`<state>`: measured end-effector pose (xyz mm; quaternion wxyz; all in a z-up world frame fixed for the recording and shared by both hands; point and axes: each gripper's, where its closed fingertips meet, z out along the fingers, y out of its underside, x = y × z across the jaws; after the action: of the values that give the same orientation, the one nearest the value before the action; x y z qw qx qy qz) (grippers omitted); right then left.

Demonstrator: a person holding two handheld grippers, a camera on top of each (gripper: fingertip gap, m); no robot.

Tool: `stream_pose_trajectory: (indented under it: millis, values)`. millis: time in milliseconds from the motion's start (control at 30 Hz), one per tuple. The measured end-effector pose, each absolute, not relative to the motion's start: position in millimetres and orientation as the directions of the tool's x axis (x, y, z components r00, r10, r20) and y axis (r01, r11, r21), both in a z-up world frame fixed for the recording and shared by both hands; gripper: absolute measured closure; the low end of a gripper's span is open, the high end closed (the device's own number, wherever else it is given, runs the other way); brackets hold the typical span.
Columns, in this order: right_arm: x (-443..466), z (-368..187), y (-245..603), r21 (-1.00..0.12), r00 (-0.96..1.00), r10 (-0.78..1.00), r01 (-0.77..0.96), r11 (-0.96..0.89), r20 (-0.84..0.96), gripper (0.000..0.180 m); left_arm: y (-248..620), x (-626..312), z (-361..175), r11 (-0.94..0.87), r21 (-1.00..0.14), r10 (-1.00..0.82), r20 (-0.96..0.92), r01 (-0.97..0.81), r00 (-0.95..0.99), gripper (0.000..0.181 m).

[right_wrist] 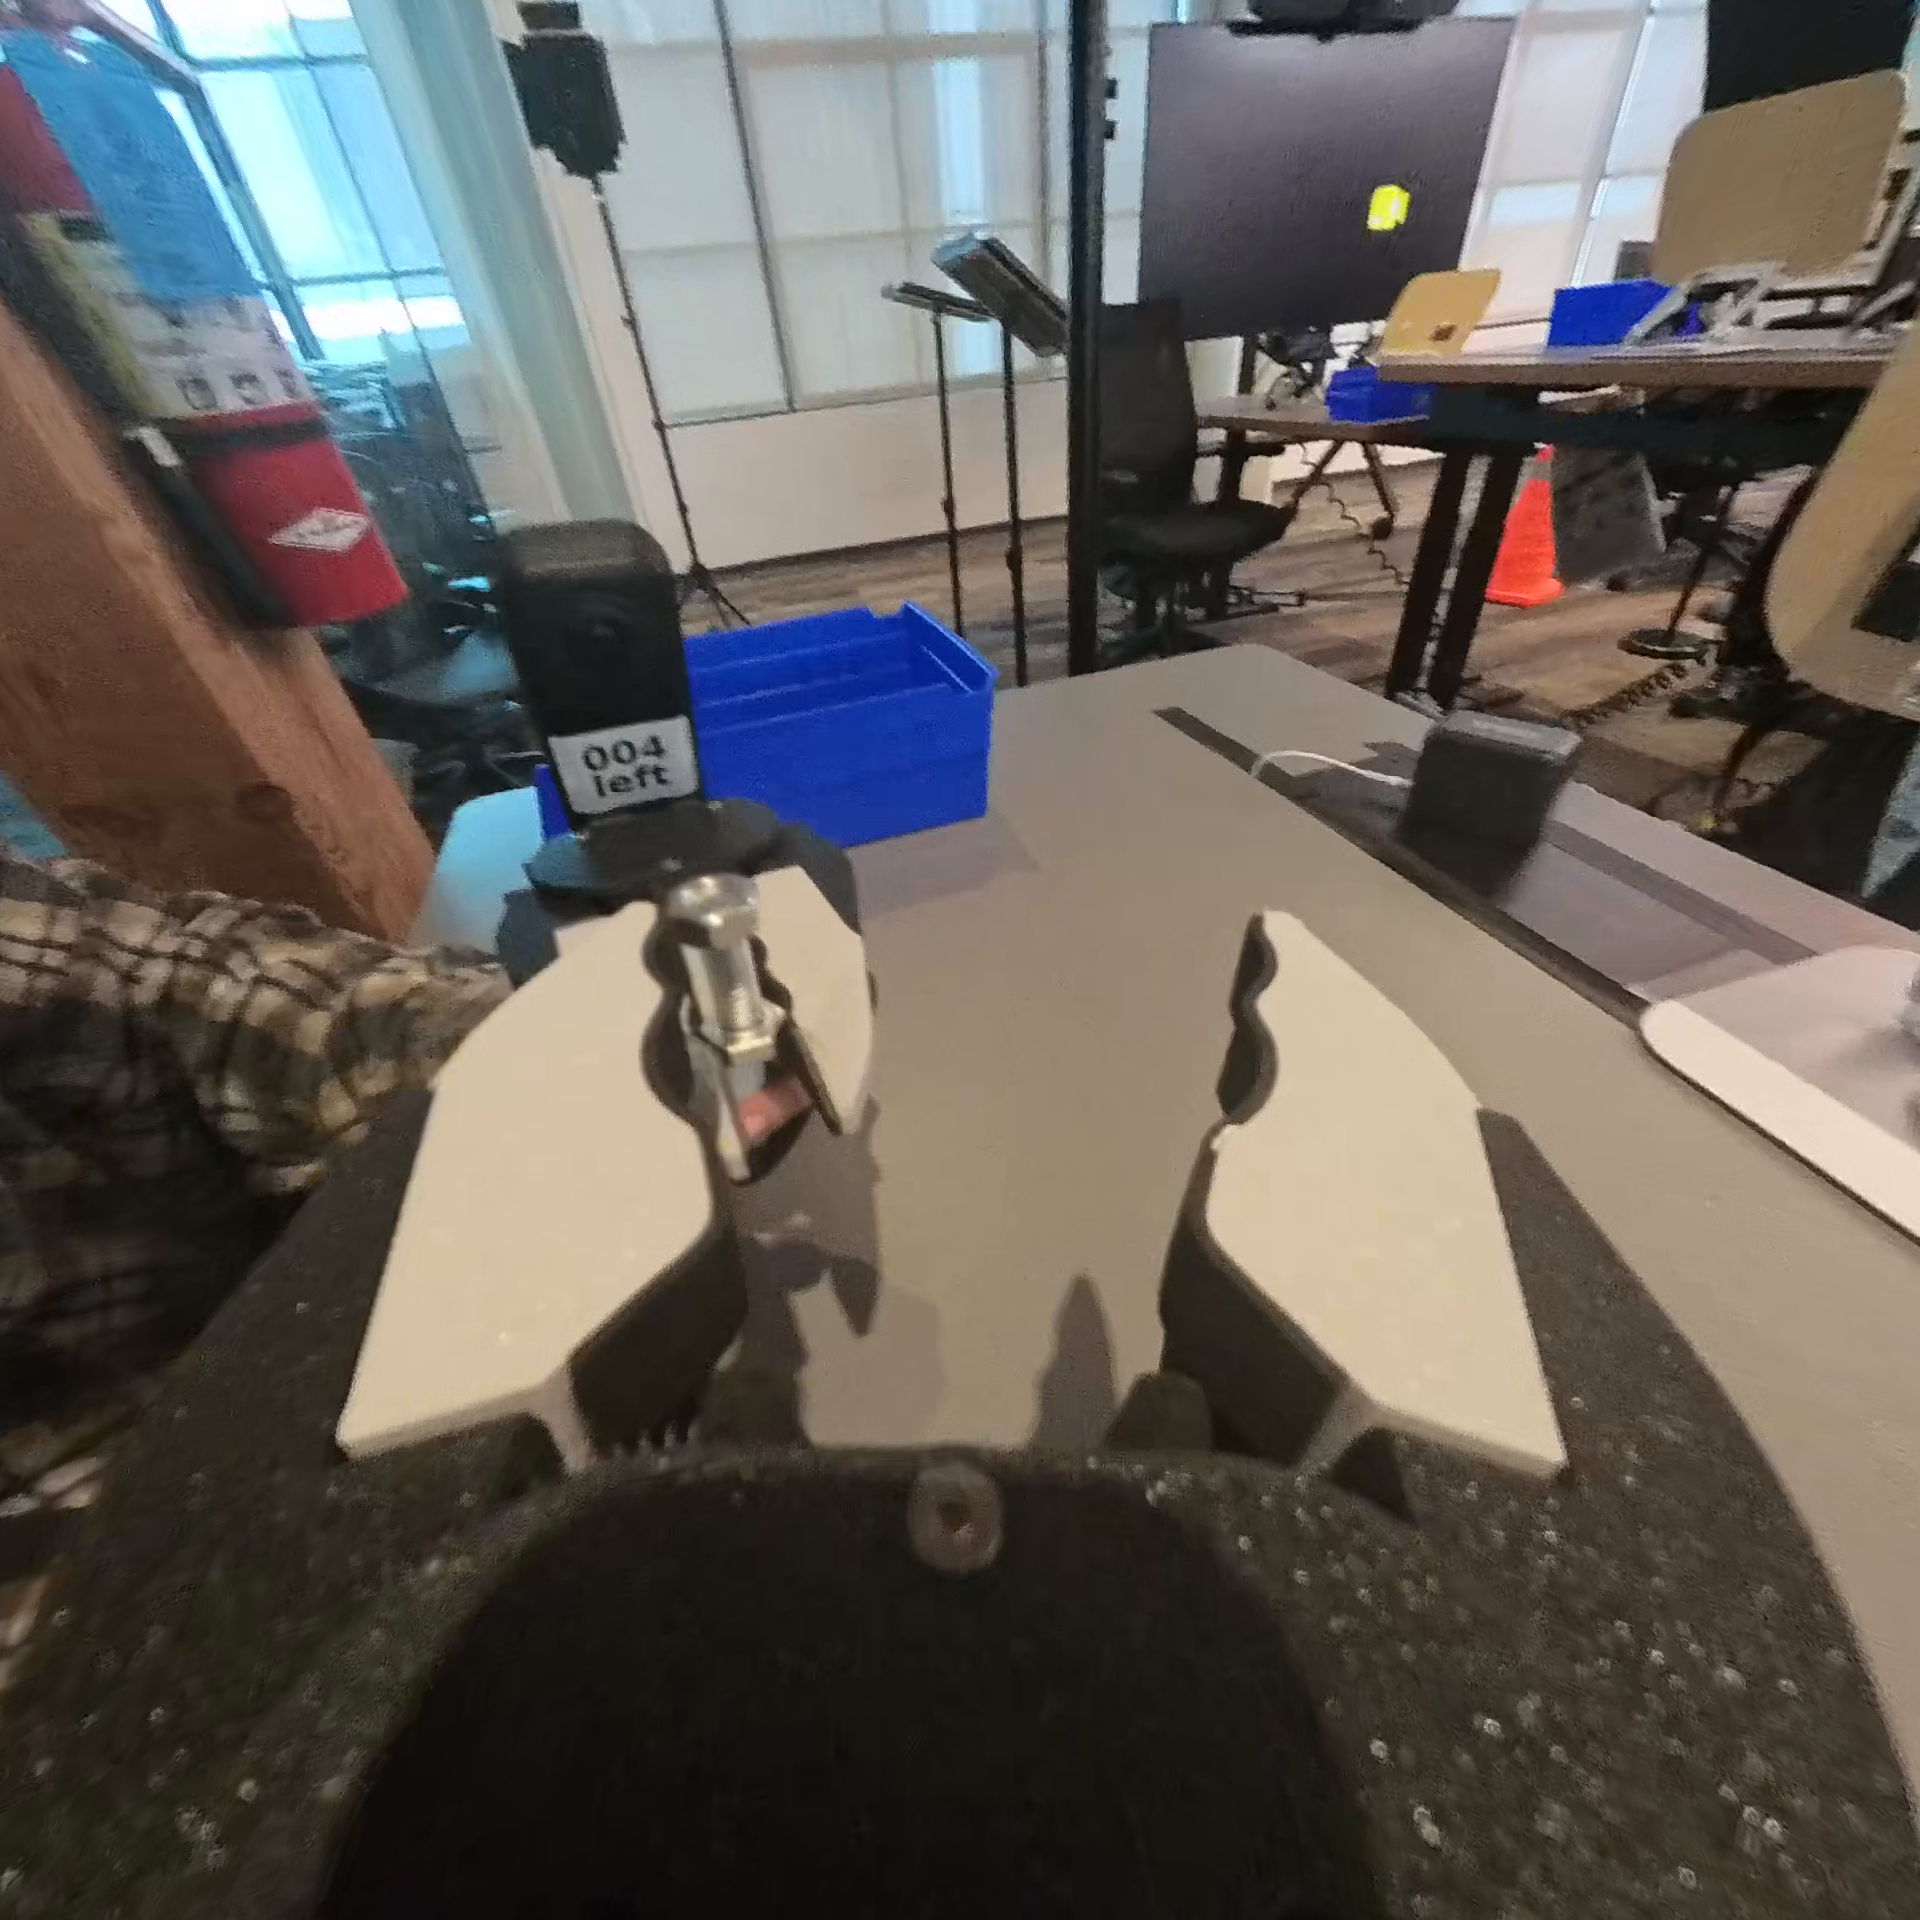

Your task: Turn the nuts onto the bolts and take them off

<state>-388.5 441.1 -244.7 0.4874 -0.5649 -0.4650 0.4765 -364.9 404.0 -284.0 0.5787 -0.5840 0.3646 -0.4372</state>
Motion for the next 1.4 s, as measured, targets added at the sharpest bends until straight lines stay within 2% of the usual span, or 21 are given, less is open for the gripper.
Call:
stream_pose_trajectory:
  millis: [200, 367, 500, 533, 667, 833, 1000, 1267, 1400]
  values:
    - [-391, -252, 442, -0.992, 0.121, 0.990, 0.096, -0.087, -0.075, 0.080, 402, -361, -287, -0.058, -0.996, -0.934, 0.076, 0.062, 0.348, 0.166]
    - [-389, -241, 437, -0.993, 0.073, 0.991, 0.024, -0.115, -0.113, 0.081, 402, -363, -284, -0.056, -0.996, -0.934, 0.079, 0.075, 0.347, 0.166]
    - [-395, -252, 437, -0.993, 0.105, 0.993, 0.101, -0.062, -0.051, 0.082, 402, -362, -285, -0.058, -0.996, -0.935, 0.078, 0.069, 0.345, 0.166]
    - [-391, -251, 441, -0.993, 0.118, 0.991, 0.096, -0.070, -0.058, 0.086, 402, -362, -285, -0.057, -0.996, -0.935, 0.078, 0.070, 0.345, 0.166]
    - [-387, -245, 441, -0.994, 0.095, 0.991, 0.051, -0.098, -0.093, 0.085, 402, -362, -285, -0.060, -0.995, -0.935, 0.082, 0.074, 0.344, 0.166]
    - [-397, -253, 434, -0.993, 0.091, 0.995, 0.105, -0.053, -0.044, 0.085, 402, -361, -286, -0.063, -0.996, -0.936, 0.083, 0.069, 0.342, 0.166]
    - [-387, -246, 440, -0.994, 0.094, 0.992, 0.068, -0.086, -0.079, 0.085, 402, -363, -285, -0.062, -0.995, -0.935, 0.085, 0.075, 0.345, 0.166]
    - [-392, -252, 437, -0.991, 0.097, 0.993, 0.109, -0.071, -0.061, 0.087, 402, -361, -287, -0.068, -0.995, -0.934, 0.088, 0.069, 0.345, 0.166]
    - [-389, -245, 436, -0.994, 0.084, 0.994, 0.069, -0.079, -0.073, 0.088, 402, -362, -286, -0.067, -0.995, -0.935, 0.088, 0.074, 0.344, 0.166]
